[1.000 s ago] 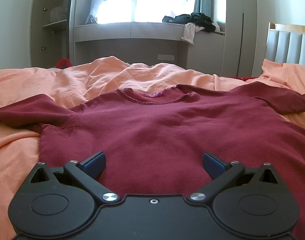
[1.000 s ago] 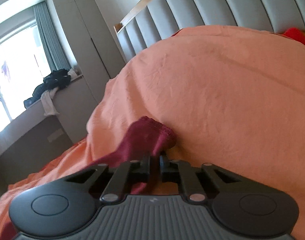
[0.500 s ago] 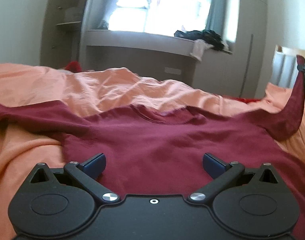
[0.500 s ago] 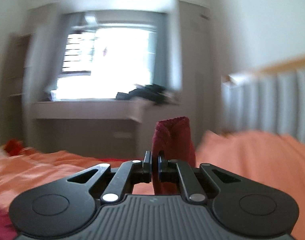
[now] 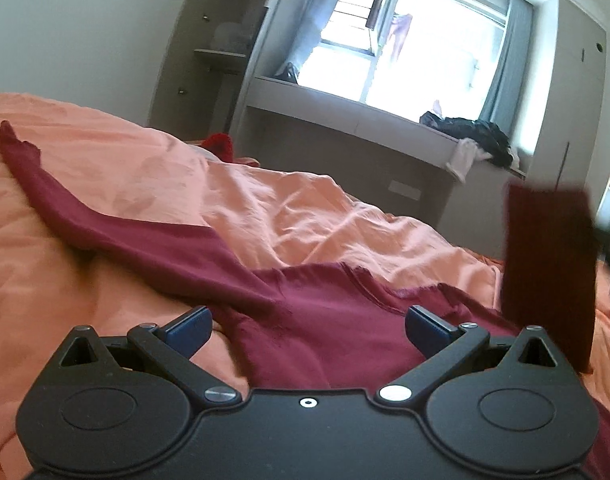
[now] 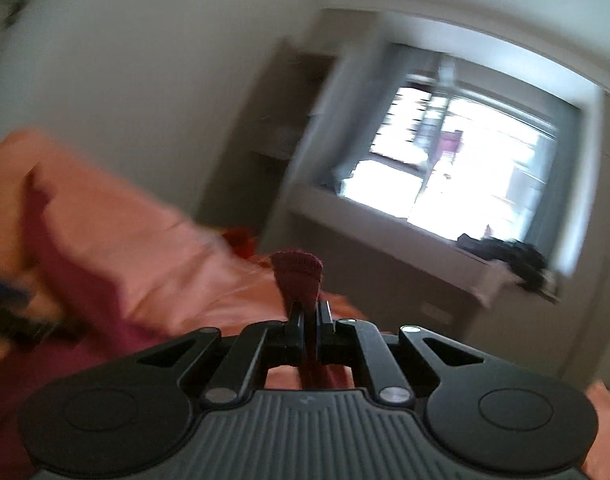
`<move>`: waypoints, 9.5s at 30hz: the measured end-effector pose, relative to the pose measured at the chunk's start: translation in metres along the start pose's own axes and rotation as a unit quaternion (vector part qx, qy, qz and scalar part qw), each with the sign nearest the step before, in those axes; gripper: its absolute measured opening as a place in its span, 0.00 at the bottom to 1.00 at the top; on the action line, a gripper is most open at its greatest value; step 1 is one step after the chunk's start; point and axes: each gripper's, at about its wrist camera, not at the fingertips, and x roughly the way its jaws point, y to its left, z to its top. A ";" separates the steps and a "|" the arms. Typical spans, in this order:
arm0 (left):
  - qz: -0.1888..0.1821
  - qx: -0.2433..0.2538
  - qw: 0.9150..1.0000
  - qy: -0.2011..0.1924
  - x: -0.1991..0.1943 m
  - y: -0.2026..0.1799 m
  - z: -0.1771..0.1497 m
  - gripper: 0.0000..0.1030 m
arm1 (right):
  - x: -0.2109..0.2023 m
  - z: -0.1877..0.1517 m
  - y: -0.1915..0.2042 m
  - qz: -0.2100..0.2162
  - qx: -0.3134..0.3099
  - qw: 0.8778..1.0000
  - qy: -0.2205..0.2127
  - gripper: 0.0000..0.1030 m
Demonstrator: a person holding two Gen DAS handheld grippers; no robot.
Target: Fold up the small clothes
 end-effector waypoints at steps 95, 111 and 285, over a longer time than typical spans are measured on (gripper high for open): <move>0.268 -0.044 0.962 -0.005 0.049 0.227 0.129 0.83 | -0.071 -0.147 -0.042 0.030 0.327 0.940 0.096 1.00; 0.235 0.108 0.961 -0.103 0.061 0.141 0.145 0.07 | -0.068 -0.159 -0.037 0.024 0.341 0.935 0.095 1.00; -0.090 -0.024 0.987 0.133 0.173 0.107 0.074 0.09 | -0.046 -0.009 0.026 0.235 0.047 0.958 0.160 0.03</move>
